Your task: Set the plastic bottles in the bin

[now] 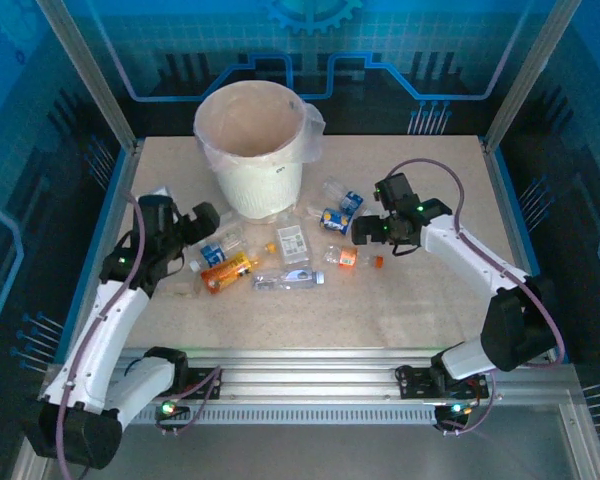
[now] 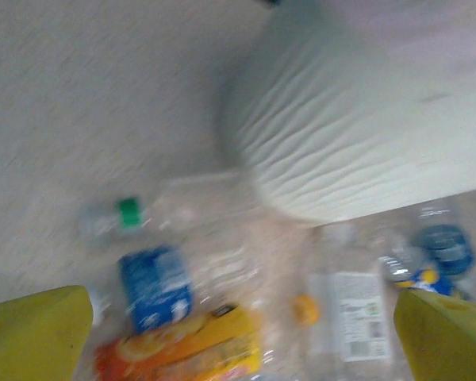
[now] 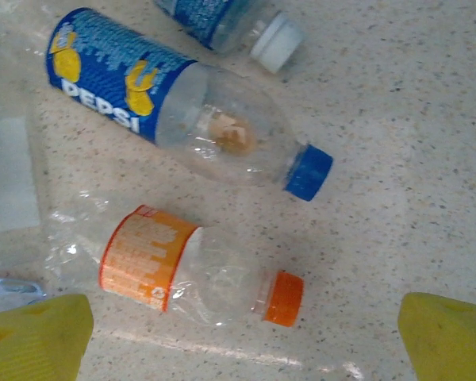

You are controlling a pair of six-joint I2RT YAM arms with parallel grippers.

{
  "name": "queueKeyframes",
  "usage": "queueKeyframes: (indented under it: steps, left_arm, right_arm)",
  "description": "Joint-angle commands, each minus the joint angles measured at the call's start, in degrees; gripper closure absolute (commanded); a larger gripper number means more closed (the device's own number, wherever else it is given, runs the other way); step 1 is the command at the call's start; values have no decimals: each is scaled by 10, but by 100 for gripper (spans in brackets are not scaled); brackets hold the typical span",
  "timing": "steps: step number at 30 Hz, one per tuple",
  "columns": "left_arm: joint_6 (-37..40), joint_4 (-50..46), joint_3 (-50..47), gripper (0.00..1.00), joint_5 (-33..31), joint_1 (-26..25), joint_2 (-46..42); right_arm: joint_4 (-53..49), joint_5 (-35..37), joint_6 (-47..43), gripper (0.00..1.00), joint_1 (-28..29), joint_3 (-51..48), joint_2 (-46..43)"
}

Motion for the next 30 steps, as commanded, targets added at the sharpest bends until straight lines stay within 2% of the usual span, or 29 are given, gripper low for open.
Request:
queueKeyframes:
  steps: [1, 11, 17, 26, 30]
  left_arm:
    - [-102, -55, -51, 1, -42, 29, -33]
    - [-210, -64, -164, 1, -48, 78, -44]
    - [-209, -32, -191, 1, -39, 114, -31]
    - [-199, 56, -210, 1, 17, 186, 23]
    - [-201, 90, -209, 1, 25, 203, 52]
  right_arm:
    - [-18, 21, 15, 0, -10, -4, -9]
    - [-19, 25, 16, 0, -12, -14, -12]
    - [-13, 23, 16, 0, -13, -18, -21]
    - [-5, 9, 16, 0, -14, -20, -28]
    - [-5, 7, 19, 0, -14, -22, -28]
